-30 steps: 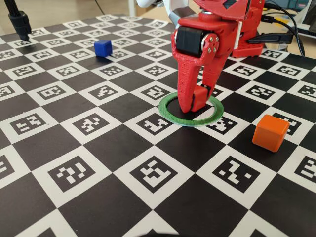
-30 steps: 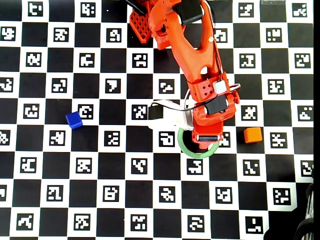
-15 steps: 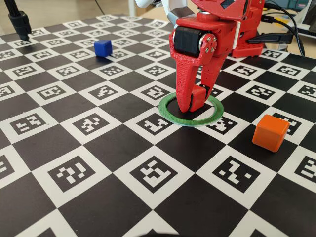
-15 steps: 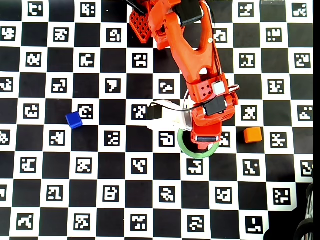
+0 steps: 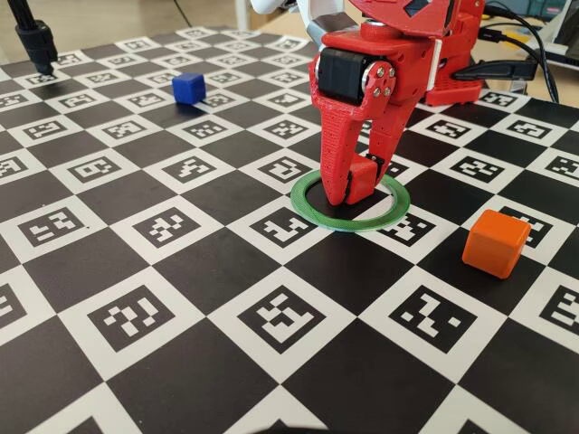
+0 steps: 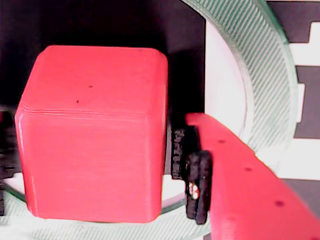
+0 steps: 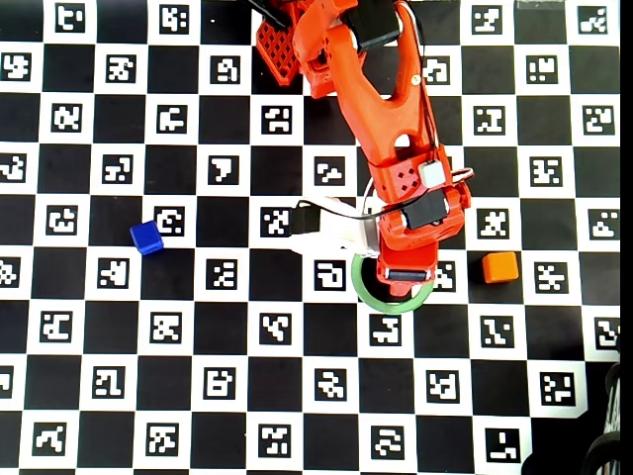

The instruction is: Grab the red cube then put it in the green circle then put the blue cube on top and finally the orange cube on top

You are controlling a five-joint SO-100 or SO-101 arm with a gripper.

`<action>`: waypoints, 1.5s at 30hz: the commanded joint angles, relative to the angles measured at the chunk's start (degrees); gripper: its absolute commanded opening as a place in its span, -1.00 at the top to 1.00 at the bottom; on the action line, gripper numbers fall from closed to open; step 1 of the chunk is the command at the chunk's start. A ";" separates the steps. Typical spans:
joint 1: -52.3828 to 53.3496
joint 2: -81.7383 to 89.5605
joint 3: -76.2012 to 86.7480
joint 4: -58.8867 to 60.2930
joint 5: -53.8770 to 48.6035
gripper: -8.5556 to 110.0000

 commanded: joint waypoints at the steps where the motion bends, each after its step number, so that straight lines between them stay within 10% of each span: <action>1: 0.88 0.88 -3.78 0.53 0.53 0.32; 45: 2.99 16.44 -17.40 20.21 -1.58 0.15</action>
